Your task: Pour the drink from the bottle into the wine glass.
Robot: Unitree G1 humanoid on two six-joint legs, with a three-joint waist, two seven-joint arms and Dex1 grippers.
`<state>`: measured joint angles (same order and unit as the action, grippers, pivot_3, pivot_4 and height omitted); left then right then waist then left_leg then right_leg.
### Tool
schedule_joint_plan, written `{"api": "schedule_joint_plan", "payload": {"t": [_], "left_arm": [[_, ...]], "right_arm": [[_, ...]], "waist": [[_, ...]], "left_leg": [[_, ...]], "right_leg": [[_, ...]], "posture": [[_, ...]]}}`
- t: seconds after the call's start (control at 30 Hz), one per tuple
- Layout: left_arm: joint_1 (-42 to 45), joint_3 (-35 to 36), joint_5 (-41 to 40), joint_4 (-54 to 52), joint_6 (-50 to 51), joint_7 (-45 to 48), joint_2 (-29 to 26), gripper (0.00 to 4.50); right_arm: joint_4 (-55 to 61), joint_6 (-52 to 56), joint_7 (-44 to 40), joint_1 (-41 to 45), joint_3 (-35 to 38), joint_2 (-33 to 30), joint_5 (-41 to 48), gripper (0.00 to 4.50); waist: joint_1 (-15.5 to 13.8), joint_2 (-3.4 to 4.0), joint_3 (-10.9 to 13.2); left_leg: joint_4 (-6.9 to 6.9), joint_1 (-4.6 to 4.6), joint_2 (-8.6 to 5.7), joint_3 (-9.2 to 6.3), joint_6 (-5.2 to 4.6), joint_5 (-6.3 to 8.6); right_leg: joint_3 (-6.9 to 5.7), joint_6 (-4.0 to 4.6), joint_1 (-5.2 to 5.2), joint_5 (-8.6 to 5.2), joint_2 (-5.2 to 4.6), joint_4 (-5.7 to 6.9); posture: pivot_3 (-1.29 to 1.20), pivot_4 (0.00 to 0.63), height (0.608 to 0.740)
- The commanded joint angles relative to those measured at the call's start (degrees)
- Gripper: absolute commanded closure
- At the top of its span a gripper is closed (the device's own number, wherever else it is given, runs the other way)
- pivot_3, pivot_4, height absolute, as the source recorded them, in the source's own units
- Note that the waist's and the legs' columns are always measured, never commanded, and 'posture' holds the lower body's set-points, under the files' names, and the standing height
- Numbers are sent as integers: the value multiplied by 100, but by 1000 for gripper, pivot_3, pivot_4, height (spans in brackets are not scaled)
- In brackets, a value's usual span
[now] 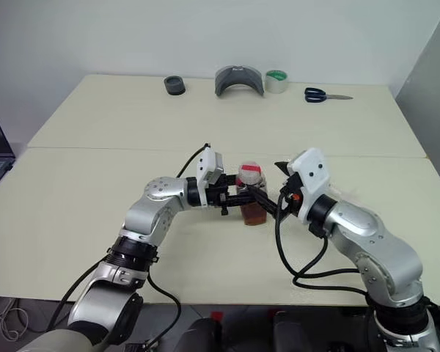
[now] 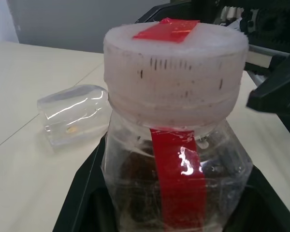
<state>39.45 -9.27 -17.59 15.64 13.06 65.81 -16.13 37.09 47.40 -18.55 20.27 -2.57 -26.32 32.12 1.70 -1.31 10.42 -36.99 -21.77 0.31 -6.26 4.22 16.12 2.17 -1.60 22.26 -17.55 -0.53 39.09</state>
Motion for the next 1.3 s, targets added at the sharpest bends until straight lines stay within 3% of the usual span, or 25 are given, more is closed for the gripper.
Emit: {"api": "schedule_joint_plan", "payload": {"t": [0.03,0.4,0.5,0.7,0.73,1.07,1.13,1.3], "left_arm": [[159,-28,-2,-58,-196,89,25,2630],[215,-19,128,179,-416,167,-10,2630],[238,-24,144,237,-467,166,-7,2630],[258,-27,168,281,-529,166,1,2630],[261,-26,173,283,-534,166,3,2630],[295,-15,154,229,-520,239,-35,2631],[310,-10,145,219,-511,278,-45,2631],[361,-39,126,163,-515,459,-70,2632]], "right_arm": [[29,-241,38,191,-112,140,-172,0],[4,23,147,695,-178,501,-270,0],[14,150,107,762,-194,431,-286,580],[75,409,-14,749,-263,293,-240,2624],[85,442,-27,747,-275,279,-232,2725],[-18,308,-317,675,-435,184,-235,2721],[-132,171,-627,686,-402,107,-131,2721],[-1062,-711,-2313,1074,-588,-683,-267,2721]], "waist": [[1,0,0],[6,1,0],[6,1,-1],[11,1,-1],[11,1,-1],[12,1,-1],[13,1,-1],[15,1,-1]], "left_leg": [[0,0,1,-1,0,0],[-2,1,3,-1,0,0],[-2,1,5,-3,-1,0],[-5,2,5,-3,-2,0],[-6,2,5,-3,-3,0],[-12,10,4,-3,-7,-2],[-13,11,4,-3,-7,-2],[-12,11,0,2,-8,-2]], "right_leg": [[0,0,0,0,0,0],[-1,1,1,2,2,3],[-1,3,1,3,2,5],[-2,4,1,3,4,12],[-2,4,1,3,4,13],[-1,4,1,3,5,38],[-1,4,1,3,7,39],[-1,4,0,3,7,35]], "posture": [[0,150,740],[0,150,740],[0,150,740],[0,150,740],[0,150,740],[0,150,740],[0,150,740],[0,150,740]]}}
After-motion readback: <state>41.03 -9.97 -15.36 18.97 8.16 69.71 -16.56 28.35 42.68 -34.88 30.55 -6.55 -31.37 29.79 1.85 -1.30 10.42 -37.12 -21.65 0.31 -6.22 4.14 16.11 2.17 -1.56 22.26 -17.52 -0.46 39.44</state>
